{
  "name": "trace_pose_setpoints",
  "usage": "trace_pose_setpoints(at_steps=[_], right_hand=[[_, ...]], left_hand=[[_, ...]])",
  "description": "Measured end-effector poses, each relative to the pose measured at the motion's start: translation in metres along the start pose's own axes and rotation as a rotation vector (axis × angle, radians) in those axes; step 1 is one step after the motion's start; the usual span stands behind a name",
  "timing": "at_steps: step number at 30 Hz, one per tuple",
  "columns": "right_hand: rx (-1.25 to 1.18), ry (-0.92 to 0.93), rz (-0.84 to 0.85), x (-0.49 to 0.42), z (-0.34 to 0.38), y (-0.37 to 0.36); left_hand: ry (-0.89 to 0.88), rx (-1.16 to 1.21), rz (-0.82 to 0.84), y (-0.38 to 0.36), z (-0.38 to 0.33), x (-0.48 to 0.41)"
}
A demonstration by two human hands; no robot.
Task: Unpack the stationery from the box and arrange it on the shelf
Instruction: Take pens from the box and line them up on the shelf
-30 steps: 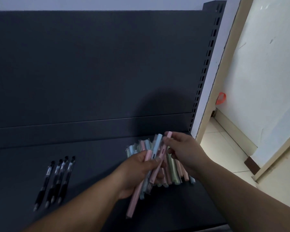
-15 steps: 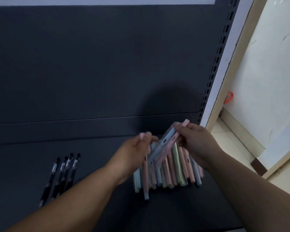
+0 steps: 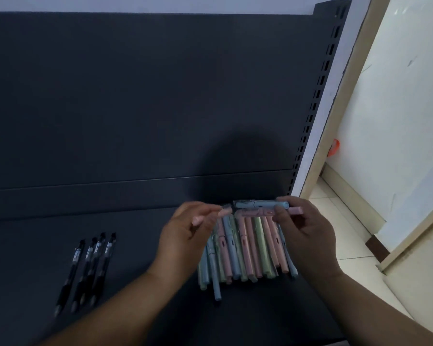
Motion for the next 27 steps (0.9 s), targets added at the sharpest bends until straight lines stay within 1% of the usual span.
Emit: trace_pose_setpoints(at_steps=[3, 4, 6, 8, 10, 12, 14, 17, 21, 23, 25, 27], right_hand=[[0.031, 0.096, -0.040, 0.009, 0.005, 0.000], [0.058, 0.128, -0.036, 0.011, 0.006, -0.001], [0.180, 0.161, 0.030, 0.014, 0.004, -0.010], [0.305, 0.128, 0.196, 0.019, -0.006, -0.026], [0.355, 0.082, 0.399, 0.027, -0.018, -0.043], [0.389, 0.066, 0.539, 0.035, -0.025, -0.055], [0.407, 0.049, 0.605, 0.037, -0.027, -0.059], [0.436, 0.052, 0.686, 0.038, -0.023, -0.061], [0.622, 0.075, 0.850, 0.038, -0.026, -0.071], [0.689, 0.089, 0.909, 0.036, -0.028, -0.077], [0.696, 0.096, 0.933, 0.034, -0.028, -0.081], [0.668, 0.079, 0.907, 0.030, -0.027, -0.080]], left_hand=[[-0.101, -0.162, 0.056, -0.015, 0.010, 0.013], [-0.115, -0.208, 0.102, -0.021, 0.016, 0.016], [-0.089, -0.321, 0.278, -0.042, 0.027, 0.020], [0.009, -0.435, 0.467, -0.062, 0.040, 0.024], [0.051, -0.471, 0.551, -0.070, 0.049, 0.027], [0.068, -0.500, 0.608, -0.075, 0.052, 0.028], [0.083, -0.487, 0.629, -0.075, 0.053, 0.029], [0.064, -0.450, 0.604, -0.072, 0.050, 0.027], [0.043, -0.507, 0.561, -0.071, 0.053, 0.028], [0.080, -0.548, 0.548, -0.071, 0.059, 0.028], [0.124, -0.529, 0.559, -0.072, 0.063, 0.028], [0.144, -0.504, 0.585, -0.072, 0.062, 0.028]])
Point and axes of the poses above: each hand's wrist, its own x-axis away from the middle knuckle, its own y-axis out of the back of the hand, z = x × y, the point moved 9 cm from there along -x, towards the middle knuckle, and after that the axes turned 15 degrees about z, right-handed, at the moved point
